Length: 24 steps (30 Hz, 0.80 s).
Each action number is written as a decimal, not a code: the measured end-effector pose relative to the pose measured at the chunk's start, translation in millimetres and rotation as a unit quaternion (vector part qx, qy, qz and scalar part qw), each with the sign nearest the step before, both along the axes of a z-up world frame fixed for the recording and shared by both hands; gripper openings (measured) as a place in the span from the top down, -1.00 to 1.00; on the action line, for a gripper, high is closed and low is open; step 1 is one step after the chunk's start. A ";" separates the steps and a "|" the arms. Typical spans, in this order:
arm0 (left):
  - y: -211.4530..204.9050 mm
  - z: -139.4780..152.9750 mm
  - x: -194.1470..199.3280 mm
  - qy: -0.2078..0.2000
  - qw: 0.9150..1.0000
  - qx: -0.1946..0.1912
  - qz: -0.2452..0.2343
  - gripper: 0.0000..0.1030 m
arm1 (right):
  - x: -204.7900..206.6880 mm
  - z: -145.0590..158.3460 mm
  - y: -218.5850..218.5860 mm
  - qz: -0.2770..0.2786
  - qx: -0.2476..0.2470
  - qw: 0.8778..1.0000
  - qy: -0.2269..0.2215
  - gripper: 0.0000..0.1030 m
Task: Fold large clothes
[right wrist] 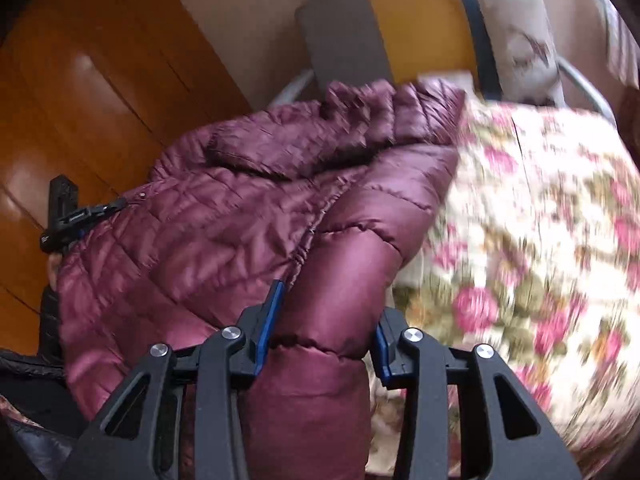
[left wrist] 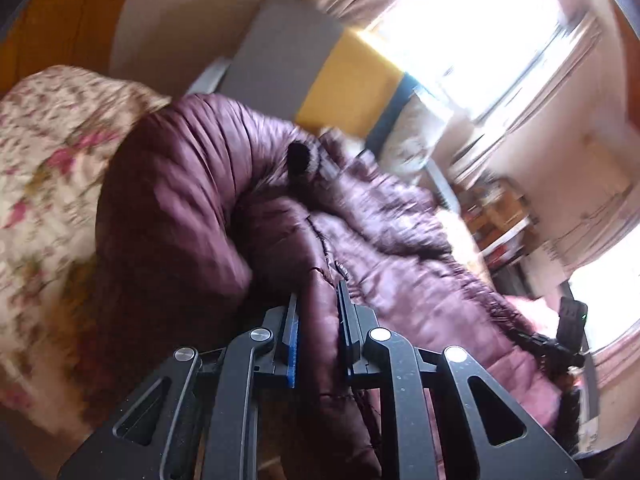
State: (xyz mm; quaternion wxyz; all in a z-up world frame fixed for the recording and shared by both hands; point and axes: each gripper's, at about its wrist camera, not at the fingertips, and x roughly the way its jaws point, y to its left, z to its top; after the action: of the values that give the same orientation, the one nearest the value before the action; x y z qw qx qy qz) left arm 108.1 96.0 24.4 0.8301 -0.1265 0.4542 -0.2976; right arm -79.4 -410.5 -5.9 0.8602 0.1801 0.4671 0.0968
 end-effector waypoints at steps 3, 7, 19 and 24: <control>-17.5 -41.5 -13.1 0.020 0.996 0.084 -0.021 0.58 | -8.5 -54.0 -8.7 -0.030 -0.021 0.997 0.062 0.18; -23.5 -101.1 -32.4 0.028 0.981 0.192 -0.018 0.47 | -23.0 -80.5 -15.8 -0.052 -0.086 0.991 0.094 0.09; 2.6 -56.0 -41.3 -0.052 0.995 0.040 0.073 -0.15 | 105.5 13.6 102.6 0.049 -0.226 0.965 -0.123 -0.74; -21.4 -68.7 -24.2 -0.028 0.996 0.008 0.080 -0.15 | 210.8 -41.8 190.3 0.119 -0.249 0.955 -0.108 -0.74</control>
State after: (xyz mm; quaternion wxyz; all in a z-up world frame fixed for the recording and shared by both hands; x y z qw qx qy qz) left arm 83.9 74.6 -44.2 0.8649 -0.1473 0.4213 -0.2299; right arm 131.4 -220.2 -47.7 0.9054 -0.1083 0.3987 0.0977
